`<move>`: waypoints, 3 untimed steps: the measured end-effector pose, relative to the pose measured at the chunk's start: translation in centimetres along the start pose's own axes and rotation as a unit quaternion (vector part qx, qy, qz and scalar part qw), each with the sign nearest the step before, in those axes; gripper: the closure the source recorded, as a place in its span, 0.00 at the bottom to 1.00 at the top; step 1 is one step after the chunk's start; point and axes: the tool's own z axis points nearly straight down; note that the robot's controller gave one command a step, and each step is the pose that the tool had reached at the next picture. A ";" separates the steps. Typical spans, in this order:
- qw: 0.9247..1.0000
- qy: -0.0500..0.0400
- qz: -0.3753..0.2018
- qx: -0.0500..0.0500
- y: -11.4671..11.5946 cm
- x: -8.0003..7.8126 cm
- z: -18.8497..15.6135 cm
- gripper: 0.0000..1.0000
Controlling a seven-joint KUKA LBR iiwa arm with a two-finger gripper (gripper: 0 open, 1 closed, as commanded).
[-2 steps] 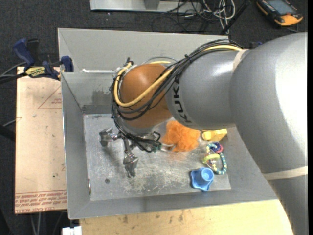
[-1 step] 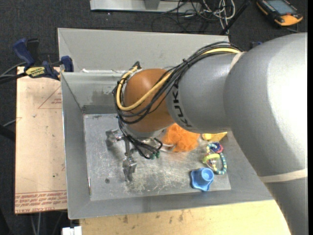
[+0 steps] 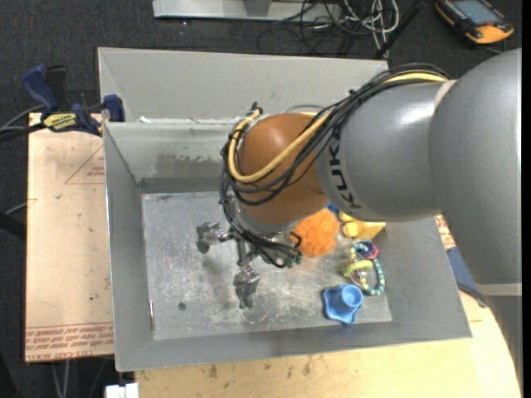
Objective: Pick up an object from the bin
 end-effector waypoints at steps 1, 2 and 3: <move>0.998 -0.003 -0.066 0.002 -1.7 0.7 -1.4 0.00; 1.000 -0.003 0.013 0.001 -3.4 2.1 -0.1 0.00; 0.999 -0.001 -0.033 0.001 -4.6 3.4 -0.1 0.00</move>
Offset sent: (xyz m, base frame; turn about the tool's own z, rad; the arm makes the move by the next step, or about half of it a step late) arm -0.0074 -0.0928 -0.0274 -0.1592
